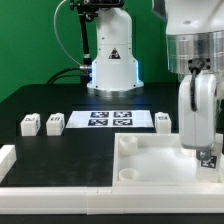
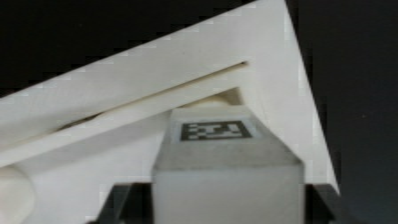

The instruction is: Assemble one leg

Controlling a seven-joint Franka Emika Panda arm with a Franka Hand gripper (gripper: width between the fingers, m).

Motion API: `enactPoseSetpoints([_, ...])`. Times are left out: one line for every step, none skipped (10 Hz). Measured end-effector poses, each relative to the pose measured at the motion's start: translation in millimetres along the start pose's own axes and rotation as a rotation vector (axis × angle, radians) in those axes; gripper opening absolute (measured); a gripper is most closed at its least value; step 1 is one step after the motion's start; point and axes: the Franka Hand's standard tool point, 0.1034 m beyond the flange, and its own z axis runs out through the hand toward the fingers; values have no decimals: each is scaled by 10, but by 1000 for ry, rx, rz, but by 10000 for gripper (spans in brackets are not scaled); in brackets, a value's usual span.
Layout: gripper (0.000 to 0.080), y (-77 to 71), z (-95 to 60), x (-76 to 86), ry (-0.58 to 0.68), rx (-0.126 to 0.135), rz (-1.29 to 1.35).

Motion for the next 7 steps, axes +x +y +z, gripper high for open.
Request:
enactPoseSetpoints([297, 5, 7, -1, 1, -1, -1])
enactPoseSetpoints([533, 7, 9, -3, 1, -1, -5])
enactPoseSetpoints([533, 12, 4, -16, 0, -1, -8])
enactPoseSetpoints([614, 50, -62, -73, -5, 3, -19])
enactPoseSetpoints([638, 110, -193, -141, -16, 9, -28])
enactPoseSetpoints([638, 152, -284, -190, -23, 10, -35])
enactPoseSetpoints([648, 154, -263, -180, -21, 9, -38])
